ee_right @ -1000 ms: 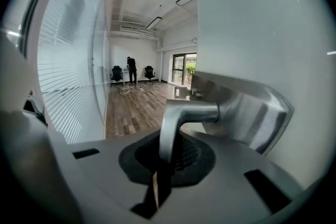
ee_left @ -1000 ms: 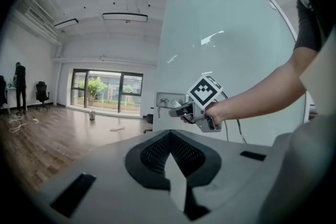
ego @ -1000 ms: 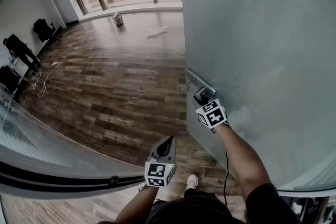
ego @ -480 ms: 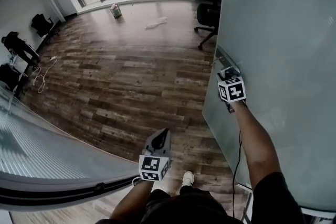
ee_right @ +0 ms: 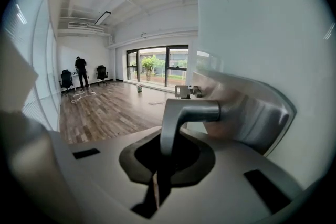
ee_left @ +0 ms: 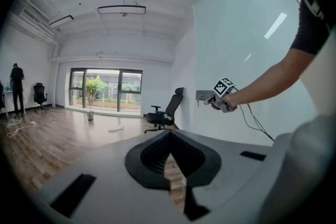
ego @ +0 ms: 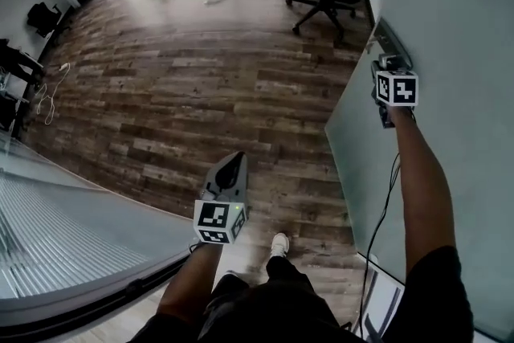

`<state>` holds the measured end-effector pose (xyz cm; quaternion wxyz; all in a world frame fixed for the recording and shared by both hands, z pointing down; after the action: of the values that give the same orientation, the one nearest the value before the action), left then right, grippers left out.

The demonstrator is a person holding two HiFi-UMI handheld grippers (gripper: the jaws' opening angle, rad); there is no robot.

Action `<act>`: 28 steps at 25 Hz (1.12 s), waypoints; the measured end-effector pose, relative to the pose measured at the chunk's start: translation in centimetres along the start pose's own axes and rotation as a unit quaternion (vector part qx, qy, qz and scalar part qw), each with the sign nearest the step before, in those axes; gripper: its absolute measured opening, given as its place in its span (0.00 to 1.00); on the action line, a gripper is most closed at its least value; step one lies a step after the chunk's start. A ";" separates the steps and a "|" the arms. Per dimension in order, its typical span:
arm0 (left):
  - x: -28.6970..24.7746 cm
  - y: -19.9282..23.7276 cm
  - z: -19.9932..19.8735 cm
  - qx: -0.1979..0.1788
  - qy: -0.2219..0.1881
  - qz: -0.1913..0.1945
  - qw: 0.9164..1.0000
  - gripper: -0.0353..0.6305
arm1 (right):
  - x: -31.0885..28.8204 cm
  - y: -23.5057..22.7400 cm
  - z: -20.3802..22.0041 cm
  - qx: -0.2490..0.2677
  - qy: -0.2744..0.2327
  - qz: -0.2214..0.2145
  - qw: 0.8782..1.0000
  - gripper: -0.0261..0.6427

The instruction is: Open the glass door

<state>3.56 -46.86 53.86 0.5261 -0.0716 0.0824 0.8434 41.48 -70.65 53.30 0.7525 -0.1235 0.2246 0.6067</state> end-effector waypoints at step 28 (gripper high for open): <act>-7.7 -2.9 0.9 -0.023 0.033 0.016 0.999 0.06 | 0.4 -19.8 2.3 -0.007 0.027 0.113 0.993 0.06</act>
<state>9.53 -52.14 56.19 0.5075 -0.1097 0.0815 0.8507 61.19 -73.88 53.33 0.6715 -0.1192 0.2529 0.6862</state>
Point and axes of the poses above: the fingertips, and each gripper's own axes: x backward along the fingers, y to its left, z out of its underside, the point moved 3 cm from there along x, backward along the fingers, and after that the axes turned 2 degrees about -y, right-handed, at the moved point
